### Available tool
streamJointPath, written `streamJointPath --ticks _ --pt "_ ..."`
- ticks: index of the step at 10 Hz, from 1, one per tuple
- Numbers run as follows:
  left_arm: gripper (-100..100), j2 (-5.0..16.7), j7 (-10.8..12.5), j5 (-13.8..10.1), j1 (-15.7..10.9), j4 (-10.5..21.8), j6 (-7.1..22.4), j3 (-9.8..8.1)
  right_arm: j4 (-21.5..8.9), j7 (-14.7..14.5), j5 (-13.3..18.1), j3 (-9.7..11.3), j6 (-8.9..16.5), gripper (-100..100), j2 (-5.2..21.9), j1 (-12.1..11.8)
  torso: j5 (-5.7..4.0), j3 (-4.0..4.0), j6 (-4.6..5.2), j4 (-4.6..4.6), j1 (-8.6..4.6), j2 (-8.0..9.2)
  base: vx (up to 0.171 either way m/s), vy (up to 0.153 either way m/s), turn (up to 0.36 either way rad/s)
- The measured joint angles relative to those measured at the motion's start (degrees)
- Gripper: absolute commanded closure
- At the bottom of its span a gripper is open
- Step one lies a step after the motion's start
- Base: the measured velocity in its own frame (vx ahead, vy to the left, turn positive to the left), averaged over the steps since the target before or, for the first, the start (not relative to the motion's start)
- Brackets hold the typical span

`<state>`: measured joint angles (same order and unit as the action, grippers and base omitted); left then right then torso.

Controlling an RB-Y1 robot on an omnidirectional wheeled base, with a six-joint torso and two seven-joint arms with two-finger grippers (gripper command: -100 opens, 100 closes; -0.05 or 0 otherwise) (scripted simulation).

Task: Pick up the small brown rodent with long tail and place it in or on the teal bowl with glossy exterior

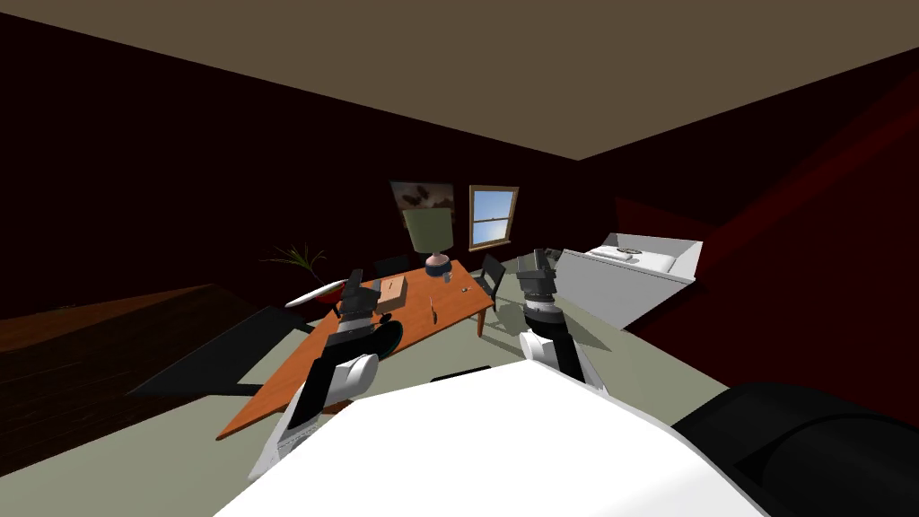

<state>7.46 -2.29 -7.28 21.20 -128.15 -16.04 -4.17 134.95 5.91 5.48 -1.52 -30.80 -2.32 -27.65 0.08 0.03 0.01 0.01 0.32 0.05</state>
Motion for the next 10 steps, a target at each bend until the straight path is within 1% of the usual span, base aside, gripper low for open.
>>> streamJointPath --ticks 1,2,3,4,6,7,8,9,10 --pt "-100 0.9 -0.6 -0.4 -1.3 2.0 1.0 -0.24 0.0 0.0 0.0 0.0 0.0 0 0.0 0.0 0.0 -0.01 0.0 -0.01 0.0 -0.01 -0.019 0.089 -0.108" --pt "-100 1.2 -1.6 -0.6 -1.8 3.5 1.9 0.13 0.0 0.0 0.0 0.0 0.0 0 0.0 0.0 0.01 -0.01 0.0 -0.01 0.03 -0.01 -0.03 0.111 -0.116" --pt "-100 2.3 -2.3 -1.3 -3.2 5.2 3.4 -0.49 0.0 0.0 0.0 0.0 0.0 0 0.0 0.0 0.02 0.01 0.0 0.0 0.12 0.01 -0.03 0.123 -0.13" --pt "-100 2.7 -3.1 -1.8 -4.1 6.4 4.9 -0.47 0.0 0.0 0.0 0.0 0.0 0 0.0 0.0 0.04 0.01 0.0 0.0 0.16 0.02 -0.018 0.076 -0.059" --pt "-100 3.4 -4.3 -2.4 -7.1 9.6 7.5 -0.9 0.0 0.0 0.0 0.0 0.0 0 0.0 0.0 -0.01 -0.02 0.0 -0.01 -0.08 -0.03 -0.02 0.063 -0.122" --pt "-100 3.8 -5.0 -3.0 -8.0 11.0 8.9 -0.97 0.0 0.0 0.0 0.0 0.0 0 0.0 0.0 -0.01 -0.02 -0.01 -0.01 -0.04 -0.03 -0.017 0.062 -0.05" --pt "-100 3.9 -5.6 -3.1 -8.8 12.6 9.8 -0.92 0.0 0.0 0.0 0.0 0.0 0 0.0 0.0 -0.01 -0.02 -0.02 -0.01 -0.07 -0.04 -0.022 0.049 -0.122" --pt "-100 4.1 -6.2 -3.5 -10.1 14.0 11.2 -1.02 0.0 0.0 0.0 0.0 0.0 0 0.0 0.0 -0.02 -0.02 0.0 -0.01 -0.12 -0.04 -0.017 0.039 -0.065" --pt "-100 4.3 -6.6 -3.8 -10.7 15.5 11.9 -1.01 0.0 0.0 0.0 0.0 0.0 0 0.0 0.0 -0.03 -0.03 -0.03 -0.01 -0.16 -0.05 -0.012 0.047 -0.104"
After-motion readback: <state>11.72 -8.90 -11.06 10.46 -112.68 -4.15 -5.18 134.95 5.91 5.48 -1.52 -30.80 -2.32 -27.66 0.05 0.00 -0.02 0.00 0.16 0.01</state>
